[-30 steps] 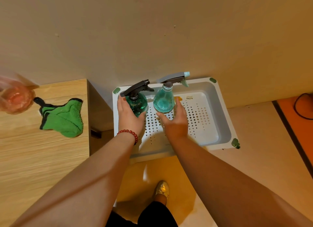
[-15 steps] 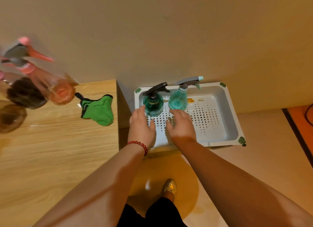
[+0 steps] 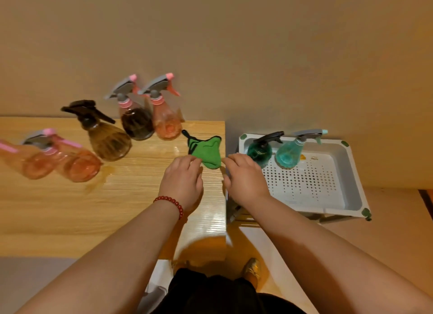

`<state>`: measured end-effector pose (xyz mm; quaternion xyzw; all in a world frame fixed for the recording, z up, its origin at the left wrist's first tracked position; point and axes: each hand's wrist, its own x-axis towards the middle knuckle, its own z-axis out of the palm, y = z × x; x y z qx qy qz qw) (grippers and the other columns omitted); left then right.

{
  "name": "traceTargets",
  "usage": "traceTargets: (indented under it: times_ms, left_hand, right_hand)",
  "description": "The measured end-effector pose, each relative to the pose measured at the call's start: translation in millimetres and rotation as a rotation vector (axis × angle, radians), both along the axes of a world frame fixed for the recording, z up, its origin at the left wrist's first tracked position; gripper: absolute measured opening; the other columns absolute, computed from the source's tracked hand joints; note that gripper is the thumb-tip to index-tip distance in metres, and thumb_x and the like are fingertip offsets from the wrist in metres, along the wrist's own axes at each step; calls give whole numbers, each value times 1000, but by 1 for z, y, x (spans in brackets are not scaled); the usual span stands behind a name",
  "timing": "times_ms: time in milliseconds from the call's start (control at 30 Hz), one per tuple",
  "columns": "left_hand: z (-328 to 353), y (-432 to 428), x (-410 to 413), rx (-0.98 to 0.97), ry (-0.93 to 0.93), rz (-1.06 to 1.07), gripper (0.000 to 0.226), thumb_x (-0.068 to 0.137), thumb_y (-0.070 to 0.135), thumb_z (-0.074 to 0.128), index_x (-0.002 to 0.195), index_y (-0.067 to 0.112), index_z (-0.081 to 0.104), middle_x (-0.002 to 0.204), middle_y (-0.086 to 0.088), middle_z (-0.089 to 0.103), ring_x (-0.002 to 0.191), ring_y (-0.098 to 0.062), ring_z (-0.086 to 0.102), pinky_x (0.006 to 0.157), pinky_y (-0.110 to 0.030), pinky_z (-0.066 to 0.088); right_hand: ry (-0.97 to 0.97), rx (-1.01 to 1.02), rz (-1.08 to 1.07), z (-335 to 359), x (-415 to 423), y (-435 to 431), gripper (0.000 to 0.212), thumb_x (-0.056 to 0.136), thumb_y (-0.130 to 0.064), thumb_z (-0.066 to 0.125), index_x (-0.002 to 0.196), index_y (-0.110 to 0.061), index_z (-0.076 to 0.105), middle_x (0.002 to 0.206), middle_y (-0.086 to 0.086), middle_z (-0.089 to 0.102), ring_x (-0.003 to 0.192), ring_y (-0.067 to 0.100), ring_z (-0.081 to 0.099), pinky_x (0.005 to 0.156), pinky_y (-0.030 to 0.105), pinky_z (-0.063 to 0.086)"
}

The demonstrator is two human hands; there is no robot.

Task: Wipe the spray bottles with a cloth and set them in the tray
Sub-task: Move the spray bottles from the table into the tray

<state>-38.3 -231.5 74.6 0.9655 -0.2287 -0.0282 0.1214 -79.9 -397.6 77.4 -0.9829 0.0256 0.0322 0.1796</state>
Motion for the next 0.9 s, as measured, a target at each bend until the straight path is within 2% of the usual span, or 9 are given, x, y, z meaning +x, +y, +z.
traceTargets:
  times_ms: [300,467,600,733,900]
  left_hand:
    - [10,93,27,4,-11,120,44,93,22,51,137,15,48,135,-4,50,128,-24,40,108,-36,29]
    - [6,141,38,-70,-17,256,50,91,18,55,139,14,45,150,-11,36,137,-30,30,111,-45,28]
    - [0,166,47,-181,13,393,62,92,19,56,148,16,30,160,-10,12,144,-31,13,115,-44,21]
    - [-8,168,59,-327,59,459,77,92,21,58,153,13,12,161,-11,2,146,-32,7,118,-44,17]
    - [-16,154,75,-485,109,501,86,95,22,56,153,13,-8,161,-6,-13,147,-30,-1,119,-42,15]
  right_hand:
    - [-14,4,58,12,40,88,45,96,-27,49,140,-22,45,139,1,47,131,22,36,107,35,26]
    - [8,19,-2,11,68,123,51,96,-37,50,143,-21,40,144,1,42,135,22,32,109,34,24]
    - [-7,102,-132,7,96,143,69,92,-46,56,148,-19,29,148,5,38,136,25,31,111,38,28]
    - [-39,232,-274,-1,120,156,86,87,-49,62,152,-18,16,151,6,31,138,26,29,111,40,33]
    - [-85,367,-381,-8,144,160,95,85,-45,67,154,-18,7,158,5,19,144,24,22,111,40,33]
